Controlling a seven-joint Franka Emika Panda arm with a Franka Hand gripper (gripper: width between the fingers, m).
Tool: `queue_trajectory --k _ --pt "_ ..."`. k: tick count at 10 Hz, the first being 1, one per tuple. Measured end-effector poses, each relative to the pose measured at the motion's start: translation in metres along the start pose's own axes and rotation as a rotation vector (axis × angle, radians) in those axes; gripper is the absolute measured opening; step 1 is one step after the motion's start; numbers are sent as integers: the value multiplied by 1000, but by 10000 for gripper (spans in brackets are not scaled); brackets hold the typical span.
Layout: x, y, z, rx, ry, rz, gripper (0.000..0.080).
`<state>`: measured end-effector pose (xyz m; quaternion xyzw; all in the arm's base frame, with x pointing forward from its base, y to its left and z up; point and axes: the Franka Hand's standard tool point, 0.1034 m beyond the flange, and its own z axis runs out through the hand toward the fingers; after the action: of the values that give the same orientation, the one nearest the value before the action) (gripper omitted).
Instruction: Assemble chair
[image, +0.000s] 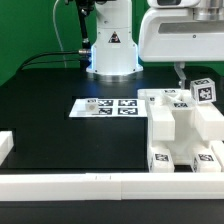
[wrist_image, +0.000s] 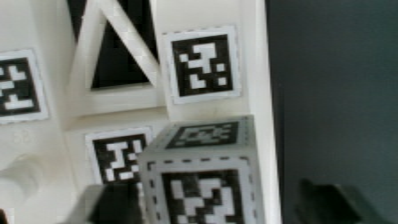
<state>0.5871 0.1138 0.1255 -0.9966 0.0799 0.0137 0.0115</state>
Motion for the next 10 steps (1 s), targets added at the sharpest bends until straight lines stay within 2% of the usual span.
queue_trajectory --k 1,10 --pt "0 0 0 1 0 83 280" --pt "0 -1 0 5 -3 689 281"
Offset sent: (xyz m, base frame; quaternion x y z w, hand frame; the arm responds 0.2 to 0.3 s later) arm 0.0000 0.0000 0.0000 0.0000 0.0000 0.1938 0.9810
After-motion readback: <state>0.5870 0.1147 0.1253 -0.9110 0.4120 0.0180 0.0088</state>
